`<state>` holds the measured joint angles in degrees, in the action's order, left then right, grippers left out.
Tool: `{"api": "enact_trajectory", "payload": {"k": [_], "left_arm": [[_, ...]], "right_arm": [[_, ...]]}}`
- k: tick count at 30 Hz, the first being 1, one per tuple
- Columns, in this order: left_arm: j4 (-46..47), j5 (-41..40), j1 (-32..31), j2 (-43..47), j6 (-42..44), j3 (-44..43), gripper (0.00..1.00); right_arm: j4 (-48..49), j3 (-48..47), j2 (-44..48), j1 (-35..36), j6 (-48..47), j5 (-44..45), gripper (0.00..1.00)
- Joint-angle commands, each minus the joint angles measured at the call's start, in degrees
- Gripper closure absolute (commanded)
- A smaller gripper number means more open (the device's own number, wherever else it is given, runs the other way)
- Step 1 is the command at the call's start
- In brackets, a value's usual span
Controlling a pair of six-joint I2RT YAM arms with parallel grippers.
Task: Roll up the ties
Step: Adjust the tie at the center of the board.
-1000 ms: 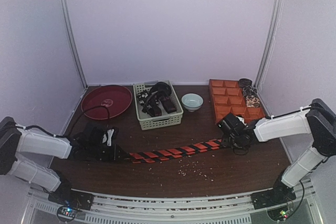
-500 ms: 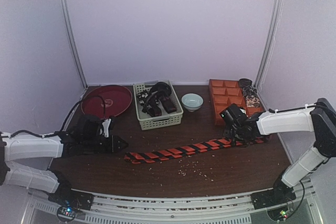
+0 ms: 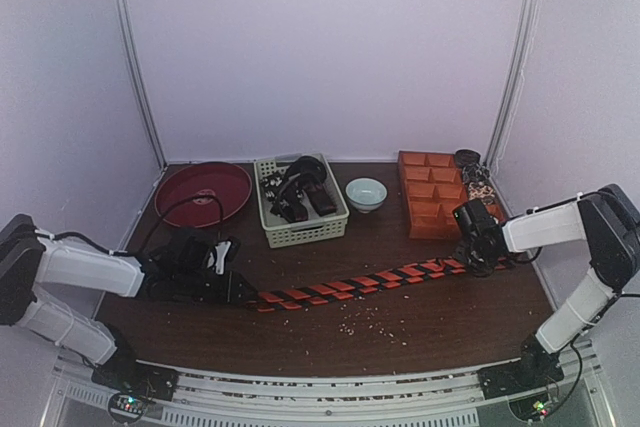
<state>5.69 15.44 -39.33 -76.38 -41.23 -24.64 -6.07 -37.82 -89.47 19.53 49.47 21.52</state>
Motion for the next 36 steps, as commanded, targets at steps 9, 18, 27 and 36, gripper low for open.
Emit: {"api": "enact_trajectory", "payload": {"k": [9,18,27,36], "left_arm": [[-1.5,-1.0,-2.1,5.3,-0.5,-3.5,0.7],[1.4,-1.7,-2.1,1.6,-2.2,0.6,0.8],[1.3,-4.1,-2.1,3.0,-3.6,7.1,0.87],[-2.8,-6.6,-2.1,9.0,-5.1,5.6,0.75]], "right_arm": [[-0.9,1.9,1.8,-2.1,0.1,-4.1,0.84],[-0.4,2.9,0.4,-2.8,0.1,-4.4,0.86],[-1.1,3.7,1.0,-2.8,0.7,-3.6,0.86],[-1.1,3.1,3.7,-2.7,-0.9,-5.9,0.85]]}}
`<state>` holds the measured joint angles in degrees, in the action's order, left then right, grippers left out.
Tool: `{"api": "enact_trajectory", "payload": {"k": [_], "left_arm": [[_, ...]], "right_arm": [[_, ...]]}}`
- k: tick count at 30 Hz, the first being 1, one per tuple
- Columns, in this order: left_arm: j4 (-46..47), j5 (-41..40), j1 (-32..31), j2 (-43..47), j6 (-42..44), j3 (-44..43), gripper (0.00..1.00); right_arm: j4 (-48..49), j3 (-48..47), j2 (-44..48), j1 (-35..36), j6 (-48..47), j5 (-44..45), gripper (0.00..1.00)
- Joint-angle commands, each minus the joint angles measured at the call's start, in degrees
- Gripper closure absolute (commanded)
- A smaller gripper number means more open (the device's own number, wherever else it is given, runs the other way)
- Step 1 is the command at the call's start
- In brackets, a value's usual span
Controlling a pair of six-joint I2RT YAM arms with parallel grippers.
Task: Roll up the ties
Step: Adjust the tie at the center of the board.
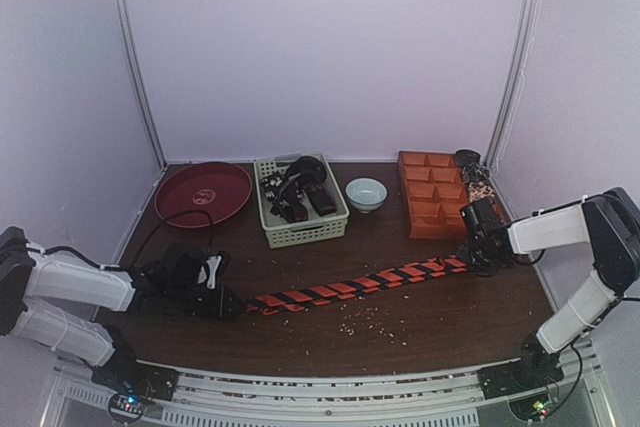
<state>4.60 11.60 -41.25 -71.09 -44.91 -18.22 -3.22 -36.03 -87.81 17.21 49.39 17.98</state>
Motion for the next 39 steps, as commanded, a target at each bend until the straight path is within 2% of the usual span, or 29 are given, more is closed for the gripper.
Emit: {"api": "enact_trajectory", "payload": {"k": [1,8,15,17,19,21,30,39], "left_arm": [[-1.6,-3.3,-0.2,4.6,-1.9,-0.5,0.73],[7.1,0.0,-0.1,3.4,-5.2,1.4,0.63],[8.5,0.0,-0.1,-0.9,-5.5,0.7,0.61],[9.3,0.5,-0.1,-1.7,-5.5,0.5,0.7],[7.7,-0.7,-0.2,-1.7,-4.9,-0.7,0.89],[5.1,-2.3,-0.2,-1.1,-3.8,-2.1,1.0],[-11.9,-11.9,1.7,6.7,2.5,-6.6,1.0],[-19.4,-16.9,4.0,11.7,4.8,-9.1,1.0]], "right_arm": [[-4.0,1.4,3.0,-0.5,-1.0,-2.4,0.85],[-4.1,1.0,4.5,-0.4,-1.9,-2.8,0.84],[-3.7,0.9,4.0,-0.4,-2.4,-3.2,0.84],[-3.7,0.5,4.1,-0.4,-2.8,-3.6,0.83],[-4.0,0.1,4.3,-0.4,-3.6,-4.0,0.82],[-5.1,-0.5,4.5,-0.4,-4.7,-3.6,0.81],[-13.8,-3.0,8.7,-0.7,-7.0,5.4,0.8],[-16.0,-5.9,6.4,-2.2,-8.1,8.8,0.8]]}}
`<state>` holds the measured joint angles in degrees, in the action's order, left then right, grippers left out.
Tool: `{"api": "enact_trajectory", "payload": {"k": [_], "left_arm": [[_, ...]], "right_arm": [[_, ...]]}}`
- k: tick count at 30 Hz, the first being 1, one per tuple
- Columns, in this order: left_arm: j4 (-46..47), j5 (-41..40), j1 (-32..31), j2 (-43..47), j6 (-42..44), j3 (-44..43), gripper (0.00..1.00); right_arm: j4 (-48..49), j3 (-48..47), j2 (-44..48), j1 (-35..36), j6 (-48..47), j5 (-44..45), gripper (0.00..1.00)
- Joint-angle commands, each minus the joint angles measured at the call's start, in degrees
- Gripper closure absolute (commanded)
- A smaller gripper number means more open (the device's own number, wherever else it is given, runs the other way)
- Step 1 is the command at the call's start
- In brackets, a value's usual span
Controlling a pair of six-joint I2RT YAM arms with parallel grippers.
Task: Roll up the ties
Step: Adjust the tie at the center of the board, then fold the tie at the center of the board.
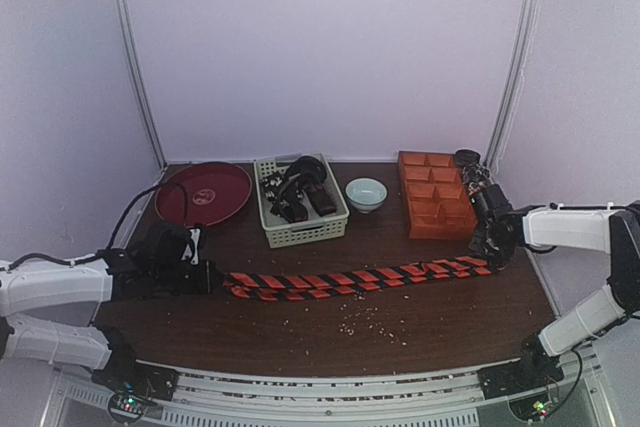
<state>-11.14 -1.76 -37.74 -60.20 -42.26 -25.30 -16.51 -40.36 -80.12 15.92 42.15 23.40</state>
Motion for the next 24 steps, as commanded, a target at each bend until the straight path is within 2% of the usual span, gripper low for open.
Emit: {"api": "enact_trajectory", "payload": {"k": [1,5,8,10,15,24], "left_arm": [[-3.8,-3.5,0.5,0.6,2.3,-2.2,1.0],[-4.6,-2.9,0.5,-0.5,2.3,-3.4,0.99],[-4.7,-0.5,0.5,-0.3,2.1,-4.1,0.83],[-4.1,0.6,0.5,0.5,1.8,-4.0,0.78],[-2.4,2.4,0.5,1.5,2.0,-3.7,0.73],[4.5,10.3,0.5,-3.3,3.4,-3.4,0.73]], "right_arm": [[-3.0,-1.7,-1.7,-1.0,-0.7,3.7,0.8],[-2.4,-1.0,-4.1,-3.0,-0.8,4.8,0.8],[-1.2,-0.5,-6.2,-5.3,-1.7,4.5,0.81],[-0.3,-0.4,-7.6,-6.5,-2.3,4.3,0.81],[-0.5,-1.4,-11.0,-7.5,-2.6,4.3,0.83],[0.0,-0.8,-11.9,-9.3,-1.8,3.6,0.85]]}}
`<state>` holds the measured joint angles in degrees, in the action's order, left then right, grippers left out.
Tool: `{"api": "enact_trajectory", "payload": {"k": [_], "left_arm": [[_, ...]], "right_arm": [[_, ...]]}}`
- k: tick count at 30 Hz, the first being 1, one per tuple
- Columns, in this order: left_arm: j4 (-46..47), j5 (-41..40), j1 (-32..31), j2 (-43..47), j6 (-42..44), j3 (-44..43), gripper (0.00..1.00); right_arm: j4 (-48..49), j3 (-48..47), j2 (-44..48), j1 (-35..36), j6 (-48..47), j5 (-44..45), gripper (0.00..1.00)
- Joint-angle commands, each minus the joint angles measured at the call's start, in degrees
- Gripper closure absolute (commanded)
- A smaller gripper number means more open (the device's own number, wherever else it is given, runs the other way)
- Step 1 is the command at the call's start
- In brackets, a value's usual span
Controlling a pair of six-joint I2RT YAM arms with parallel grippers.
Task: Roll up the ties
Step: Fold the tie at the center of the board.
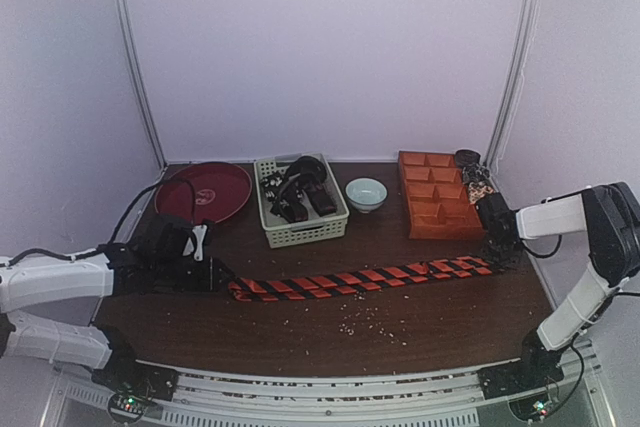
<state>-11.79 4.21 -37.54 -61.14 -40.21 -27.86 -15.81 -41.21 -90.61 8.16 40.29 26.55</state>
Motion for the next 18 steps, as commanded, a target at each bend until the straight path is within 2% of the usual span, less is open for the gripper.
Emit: {"api": "enact_trajectory", "payload": {"k": [1,13,18], "left_arm": [[5.5,4.7,0.3,-3.1,1.6,-1.0,0.74],[7.0,4.1,0.3,-10.7,1.2,-0.4,0.81],[7.2,2.8,0.3,-10.2,-0.5,3.8,0.83]], "right_arm": [[-0.6,0.2,-1.6,-1.6,0.0,0.3,0.85],[0.1,0.5,-2.1,-2.5,0.1,0.4,0.86],[0.1,0.6,-2.1,-2.9,0.1,0.7,0.86]]}}
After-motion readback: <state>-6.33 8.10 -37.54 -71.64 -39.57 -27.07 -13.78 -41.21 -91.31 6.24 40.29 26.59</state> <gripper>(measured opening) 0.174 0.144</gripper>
